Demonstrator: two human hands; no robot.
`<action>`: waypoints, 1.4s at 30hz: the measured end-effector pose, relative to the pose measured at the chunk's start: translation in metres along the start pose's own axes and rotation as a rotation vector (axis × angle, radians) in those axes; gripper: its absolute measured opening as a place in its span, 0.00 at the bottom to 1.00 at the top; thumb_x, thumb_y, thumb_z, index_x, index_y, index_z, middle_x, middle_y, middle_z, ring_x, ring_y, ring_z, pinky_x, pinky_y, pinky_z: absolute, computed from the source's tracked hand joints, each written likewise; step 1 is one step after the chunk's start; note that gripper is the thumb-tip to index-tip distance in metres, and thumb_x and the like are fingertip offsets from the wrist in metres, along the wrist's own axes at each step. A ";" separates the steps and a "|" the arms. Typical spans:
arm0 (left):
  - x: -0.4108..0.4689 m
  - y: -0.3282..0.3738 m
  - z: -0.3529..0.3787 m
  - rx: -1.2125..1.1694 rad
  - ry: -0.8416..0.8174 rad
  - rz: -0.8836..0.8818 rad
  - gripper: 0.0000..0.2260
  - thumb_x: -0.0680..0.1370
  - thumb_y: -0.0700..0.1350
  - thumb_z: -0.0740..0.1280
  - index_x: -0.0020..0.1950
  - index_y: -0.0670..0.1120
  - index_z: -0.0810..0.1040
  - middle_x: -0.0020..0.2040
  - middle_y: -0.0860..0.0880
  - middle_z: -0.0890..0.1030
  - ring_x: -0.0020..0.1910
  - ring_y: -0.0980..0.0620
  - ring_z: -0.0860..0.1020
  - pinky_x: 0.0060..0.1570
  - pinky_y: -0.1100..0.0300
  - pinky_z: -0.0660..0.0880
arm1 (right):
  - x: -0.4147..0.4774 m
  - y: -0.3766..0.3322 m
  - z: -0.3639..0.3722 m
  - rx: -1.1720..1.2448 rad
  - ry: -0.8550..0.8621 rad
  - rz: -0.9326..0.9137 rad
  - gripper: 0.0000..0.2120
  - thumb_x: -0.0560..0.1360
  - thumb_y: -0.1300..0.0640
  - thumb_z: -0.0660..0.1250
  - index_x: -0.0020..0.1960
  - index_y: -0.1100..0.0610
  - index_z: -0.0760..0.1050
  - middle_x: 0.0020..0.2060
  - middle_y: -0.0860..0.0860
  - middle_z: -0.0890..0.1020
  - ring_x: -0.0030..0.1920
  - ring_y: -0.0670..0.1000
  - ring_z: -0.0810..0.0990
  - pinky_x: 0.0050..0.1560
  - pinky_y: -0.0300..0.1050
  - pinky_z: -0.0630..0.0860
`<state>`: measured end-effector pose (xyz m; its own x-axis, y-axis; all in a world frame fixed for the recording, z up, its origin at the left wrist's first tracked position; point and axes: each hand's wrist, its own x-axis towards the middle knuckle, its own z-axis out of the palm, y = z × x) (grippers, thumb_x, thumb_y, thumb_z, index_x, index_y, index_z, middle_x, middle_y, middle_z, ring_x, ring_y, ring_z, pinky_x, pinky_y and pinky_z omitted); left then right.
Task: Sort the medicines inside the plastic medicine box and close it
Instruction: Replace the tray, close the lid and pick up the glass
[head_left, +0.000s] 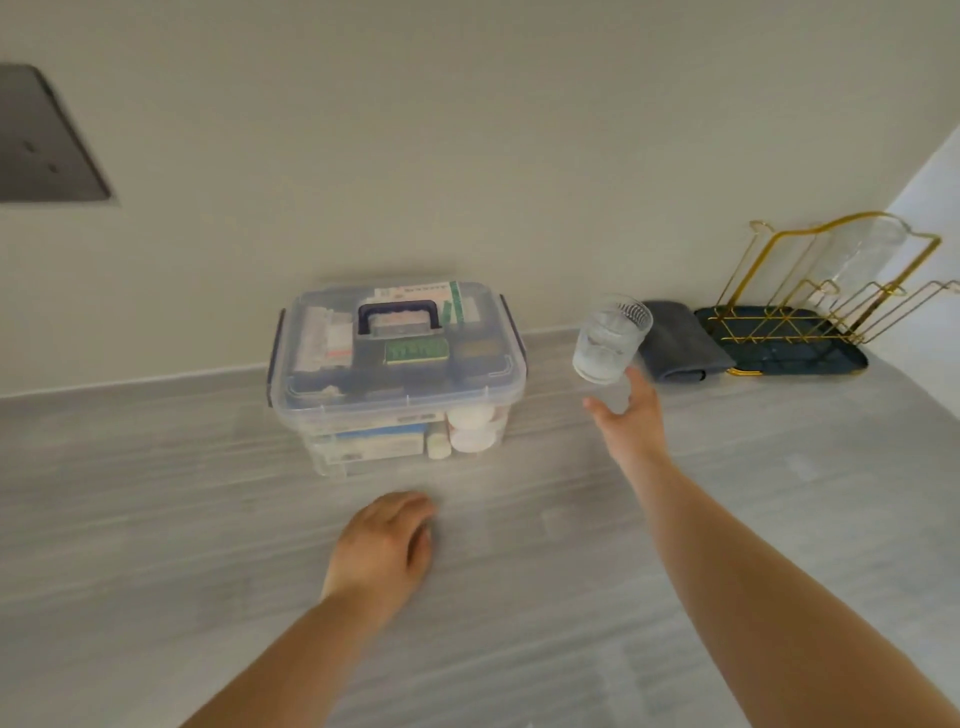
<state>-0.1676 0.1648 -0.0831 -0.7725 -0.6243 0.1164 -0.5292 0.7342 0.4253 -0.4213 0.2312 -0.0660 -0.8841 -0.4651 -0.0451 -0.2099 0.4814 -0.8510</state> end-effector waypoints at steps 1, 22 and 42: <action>-0.001 -0.001 0.006 0.034 -0.009 -0.019 0.10 0.68 0.44 0.64 0.44 0.43 0.82 0.44 0.44 0.85 0.44 0.46 0.83 0.41 0.55 0.80 | 0.008 0.004 -0.002 0.023 -0.004 -0.005 0.32 0.70 0.59 0.69 0.69 0.58 0.58 0.69 0.59 0.65 0.68 0.56 0.64 0.69 0.48 0.62; 0.010 -0.007 0.024 0.132 -0.126 -0.111 0.24 0.69 0.54 0.51 0.57 0.47 0.76 0.62 0.44 0.77 0.62 0.44 0.74 0.63 0.62 0.55 | 0.092 0.015 0.025 0.334 0.146 -0.043 0.37 0.62 0.61 0.75 0.65 0.58 0.59 0.50 0.46 0.70 0.49 0.46 0.71 0.41 0.23 0.62; -0.006 0.018 0.001 -0.349 -0.049 -0.303 0.18 0.74 0.39 0.64 0.64 0.47 0.69 0.66 0.45 0.71 0.64 0.47 0.69 0.64 0.60 0.63 | -0.023 -0.013 -0.051 0.285 -0.080 -0.264 0.31 0.59 0.64 0.76 0.54 0.51 0.64 0.43 0.37 0.73 0.47 0.43 0.75 0.45 0.29 0.72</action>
<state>-0.1728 0.1818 -0.0770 -0.6215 -0.7771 -0.0991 -0.5903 0.3814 0.7114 -0.4198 0.2736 -0.0271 -0.7777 -0.6070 0.1634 -0.2910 0.1172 -0.9495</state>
